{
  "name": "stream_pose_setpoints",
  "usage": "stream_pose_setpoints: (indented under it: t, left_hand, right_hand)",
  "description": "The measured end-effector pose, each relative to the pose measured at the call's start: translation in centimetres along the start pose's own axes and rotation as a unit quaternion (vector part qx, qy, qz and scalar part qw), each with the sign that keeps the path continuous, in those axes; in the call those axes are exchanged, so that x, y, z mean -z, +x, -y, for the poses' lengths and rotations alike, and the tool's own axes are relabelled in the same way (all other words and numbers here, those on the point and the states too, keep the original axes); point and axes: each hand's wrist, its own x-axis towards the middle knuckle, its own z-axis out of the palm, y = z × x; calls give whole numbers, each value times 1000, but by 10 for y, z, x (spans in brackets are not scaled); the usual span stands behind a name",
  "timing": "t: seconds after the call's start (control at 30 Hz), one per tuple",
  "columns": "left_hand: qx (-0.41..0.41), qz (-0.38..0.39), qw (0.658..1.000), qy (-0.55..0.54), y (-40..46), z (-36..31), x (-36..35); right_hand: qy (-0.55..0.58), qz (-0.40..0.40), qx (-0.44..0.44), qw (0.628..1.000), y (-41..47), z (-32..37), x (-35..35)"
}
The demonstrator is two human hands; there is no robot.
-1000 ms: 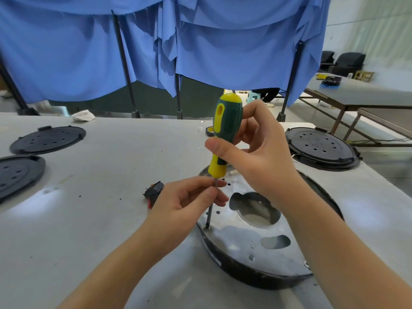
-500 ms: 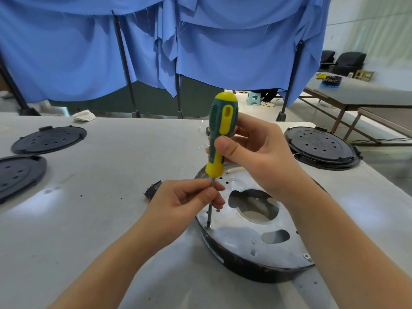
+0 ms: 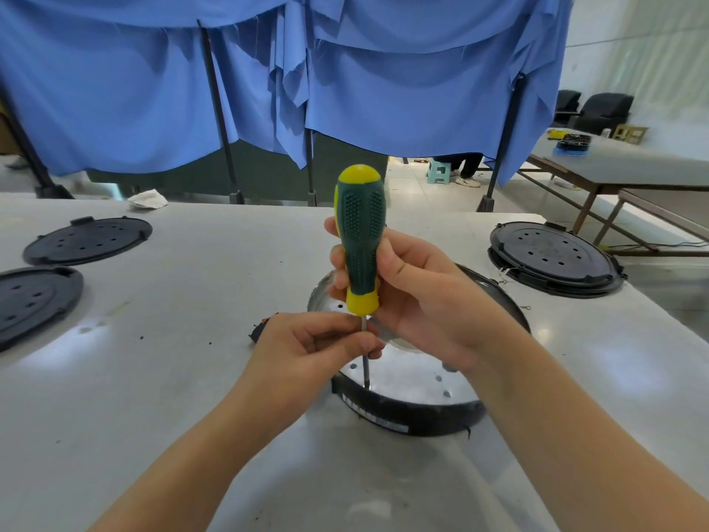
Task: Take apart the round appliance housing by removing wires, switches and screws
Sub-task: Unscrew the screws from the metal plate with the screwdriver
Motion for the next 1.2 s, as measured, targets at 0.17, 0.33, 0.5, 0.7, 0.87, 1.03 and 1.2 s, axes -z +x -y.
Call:
stream_pose_setpoints:
  t: [0.17, 0.33, 0.5, 0.7, 0.87, 1.03, 1.2]
  left_hand:
    - [-22, -40, 995, 87, -4, 9, -4]
    - [-68, -31, 970, 233, -9, 19, -5]
    - [-31, 2, 944, 327, -13, 34, -9]
    - [2, 46, 958, 284, -11, 36, -9]
    - [-11, 50, 960, 275, -10, 38, -8]
    - [-23, 80, 965, 248, -7, 31, -5]
    - [1, 135, 972, 192, -5, 21, -4]
  right_hand:
    - [-13, -26, -4, 1000, 2, 1, -2]
    - [-23, -87, 38, 995, 4, 5, -5]
    - [-123, -170, 61, 976, 8, -3, -11]
    - [-130, -175, 92, 972, 8, -4, -16]
    - [-78, -75, 33, 994, 16, 2, -14]
    - [-68, 17, -46, 997, 21, 13, 0]
    - [-19, 156, -96, 983, 21, 16, -1]
